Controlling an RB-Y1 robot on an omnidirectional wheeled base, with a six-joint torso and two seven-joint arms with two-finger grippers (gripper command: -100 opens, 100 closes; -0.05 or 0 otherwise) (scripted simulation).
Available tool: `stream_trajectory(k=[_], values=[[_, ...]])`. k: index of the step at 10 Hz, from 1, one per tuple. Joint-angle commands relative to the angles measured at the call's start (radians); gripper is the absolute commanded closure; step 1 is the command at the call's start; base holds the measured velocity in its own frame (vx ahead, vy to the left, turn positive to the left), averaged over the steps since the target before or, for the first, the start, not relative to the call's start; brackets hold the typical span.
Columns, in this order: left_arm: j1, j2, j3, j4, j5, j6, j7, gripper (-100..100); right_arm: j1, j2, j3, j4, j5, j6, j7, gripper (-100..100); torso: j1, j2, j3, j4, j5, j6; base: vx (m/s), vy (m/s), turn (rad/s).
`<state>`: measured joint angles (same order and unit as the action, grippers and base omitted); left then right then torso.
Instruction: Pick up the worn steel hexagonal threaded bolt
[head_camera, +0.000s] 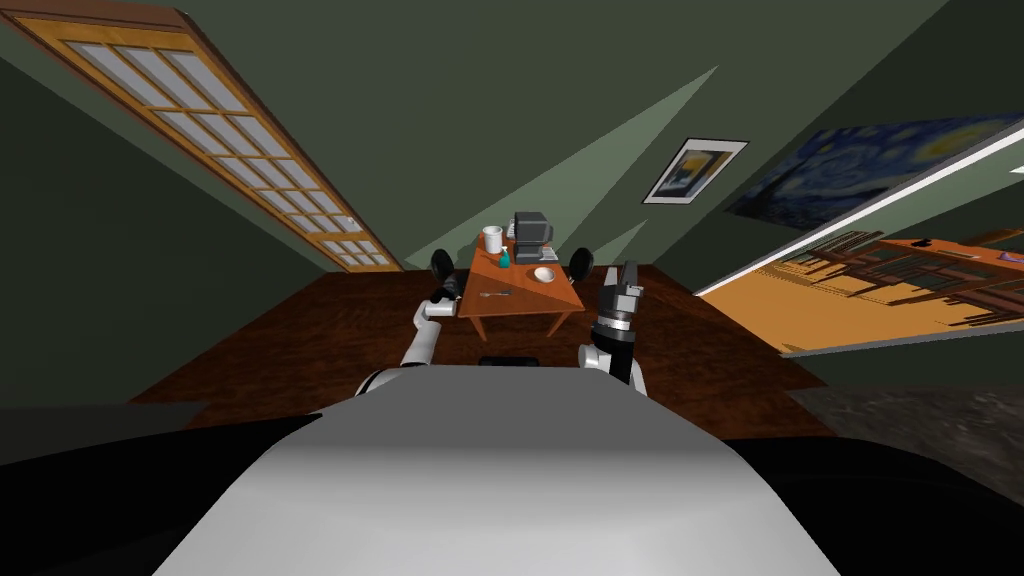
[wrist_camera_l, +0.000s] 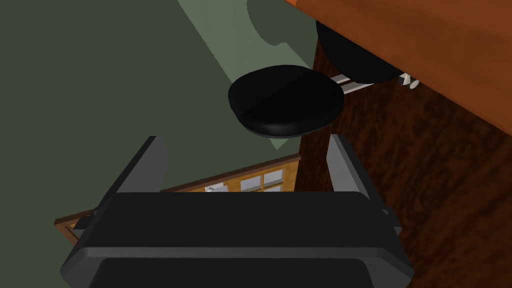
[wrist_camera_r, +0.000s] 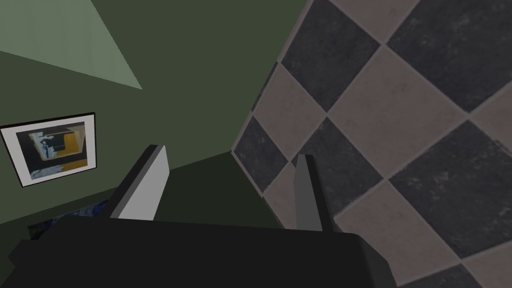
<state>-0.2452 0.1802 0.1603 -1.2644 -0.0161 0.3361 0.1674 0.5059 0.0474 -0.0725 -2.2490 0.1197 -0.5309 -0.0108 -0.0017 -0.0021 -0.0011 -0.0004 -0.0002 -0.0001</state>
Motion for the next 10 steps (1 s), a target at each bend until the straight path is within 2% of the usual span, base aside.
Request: stream_trajectory(k=[1,2,3,4,5,8,9,10], values=[[-0.018,0.0,0.001,0.041,0.003,0.017,0.006,-100,0.0,0.0,0.0,0.0,0.0,0.0,0.0,0,0.0,0.0,0.0,0.0,0.0,0.0,0.016,-0.02,-0.09],[-0.045,0.001,0.003,0.072,0.009,0.046,0.016,-100,0.0,0.0,0.0,0.0,0.0,0.0,0.0,0,0.0,0.0,0.0,0.0,0.0,-0.001,0.017,-0.033,-0.153],[-0.045,0.001,0.003,0.091,0.009,0.046,0.016,-100,0.0,0.0,0.0,0.0,0.0,0.0,0.0,0,-0.001,0.0,0.0,0.0,0.0,0.0,0.018,-0.024,-0.084],[-0.07,0.001,0.004,0.125,0.016,0.074,0.026,-100,0.0,0.0,0.0,0.0,0.0,0.0,0.0,0,0.0,0.0,0.0,0.0,0.0,-0.001,0.022,-0.031,-0.146],[-0.07,0.001,0.004,0.139,0.016,0.074,0.026,-100,0.0,0.0,0.0,0.0,0.0,0.0,0.0,0,-0.001,0.0,0.0,0.0,0.0,0.0,0.024,-0.025,-0.085],[-0.115,0.004,0.006,0.22,0.031,0.124,0.047,-100,0.0,0.0,0.0,0.0,0.0,0.0,0.0,0,-0.001,-0.001,0.0,0.0,0.0,-0.001,0.036,-0.036,-0.124],[-0.115,0.004,0.006,0.23,0.031,0.124,0.047,-100,0.0,0.0,0.0,0.0,0.0,0.0,0.0,0,-0.002,-0.001,-0.001,0.0,0.0,0.0,0.034,-0.034,-0.081],[-0.135,0.007,0.006,0.272,0.038,0.147,0.057,-100,0.0,0.0,0.0,0.0,0.0,0.0,0.0,0,-0.001,-0.001,0.0,0.0,0.0,-0.001,0.043,-0.036,-0.137]])
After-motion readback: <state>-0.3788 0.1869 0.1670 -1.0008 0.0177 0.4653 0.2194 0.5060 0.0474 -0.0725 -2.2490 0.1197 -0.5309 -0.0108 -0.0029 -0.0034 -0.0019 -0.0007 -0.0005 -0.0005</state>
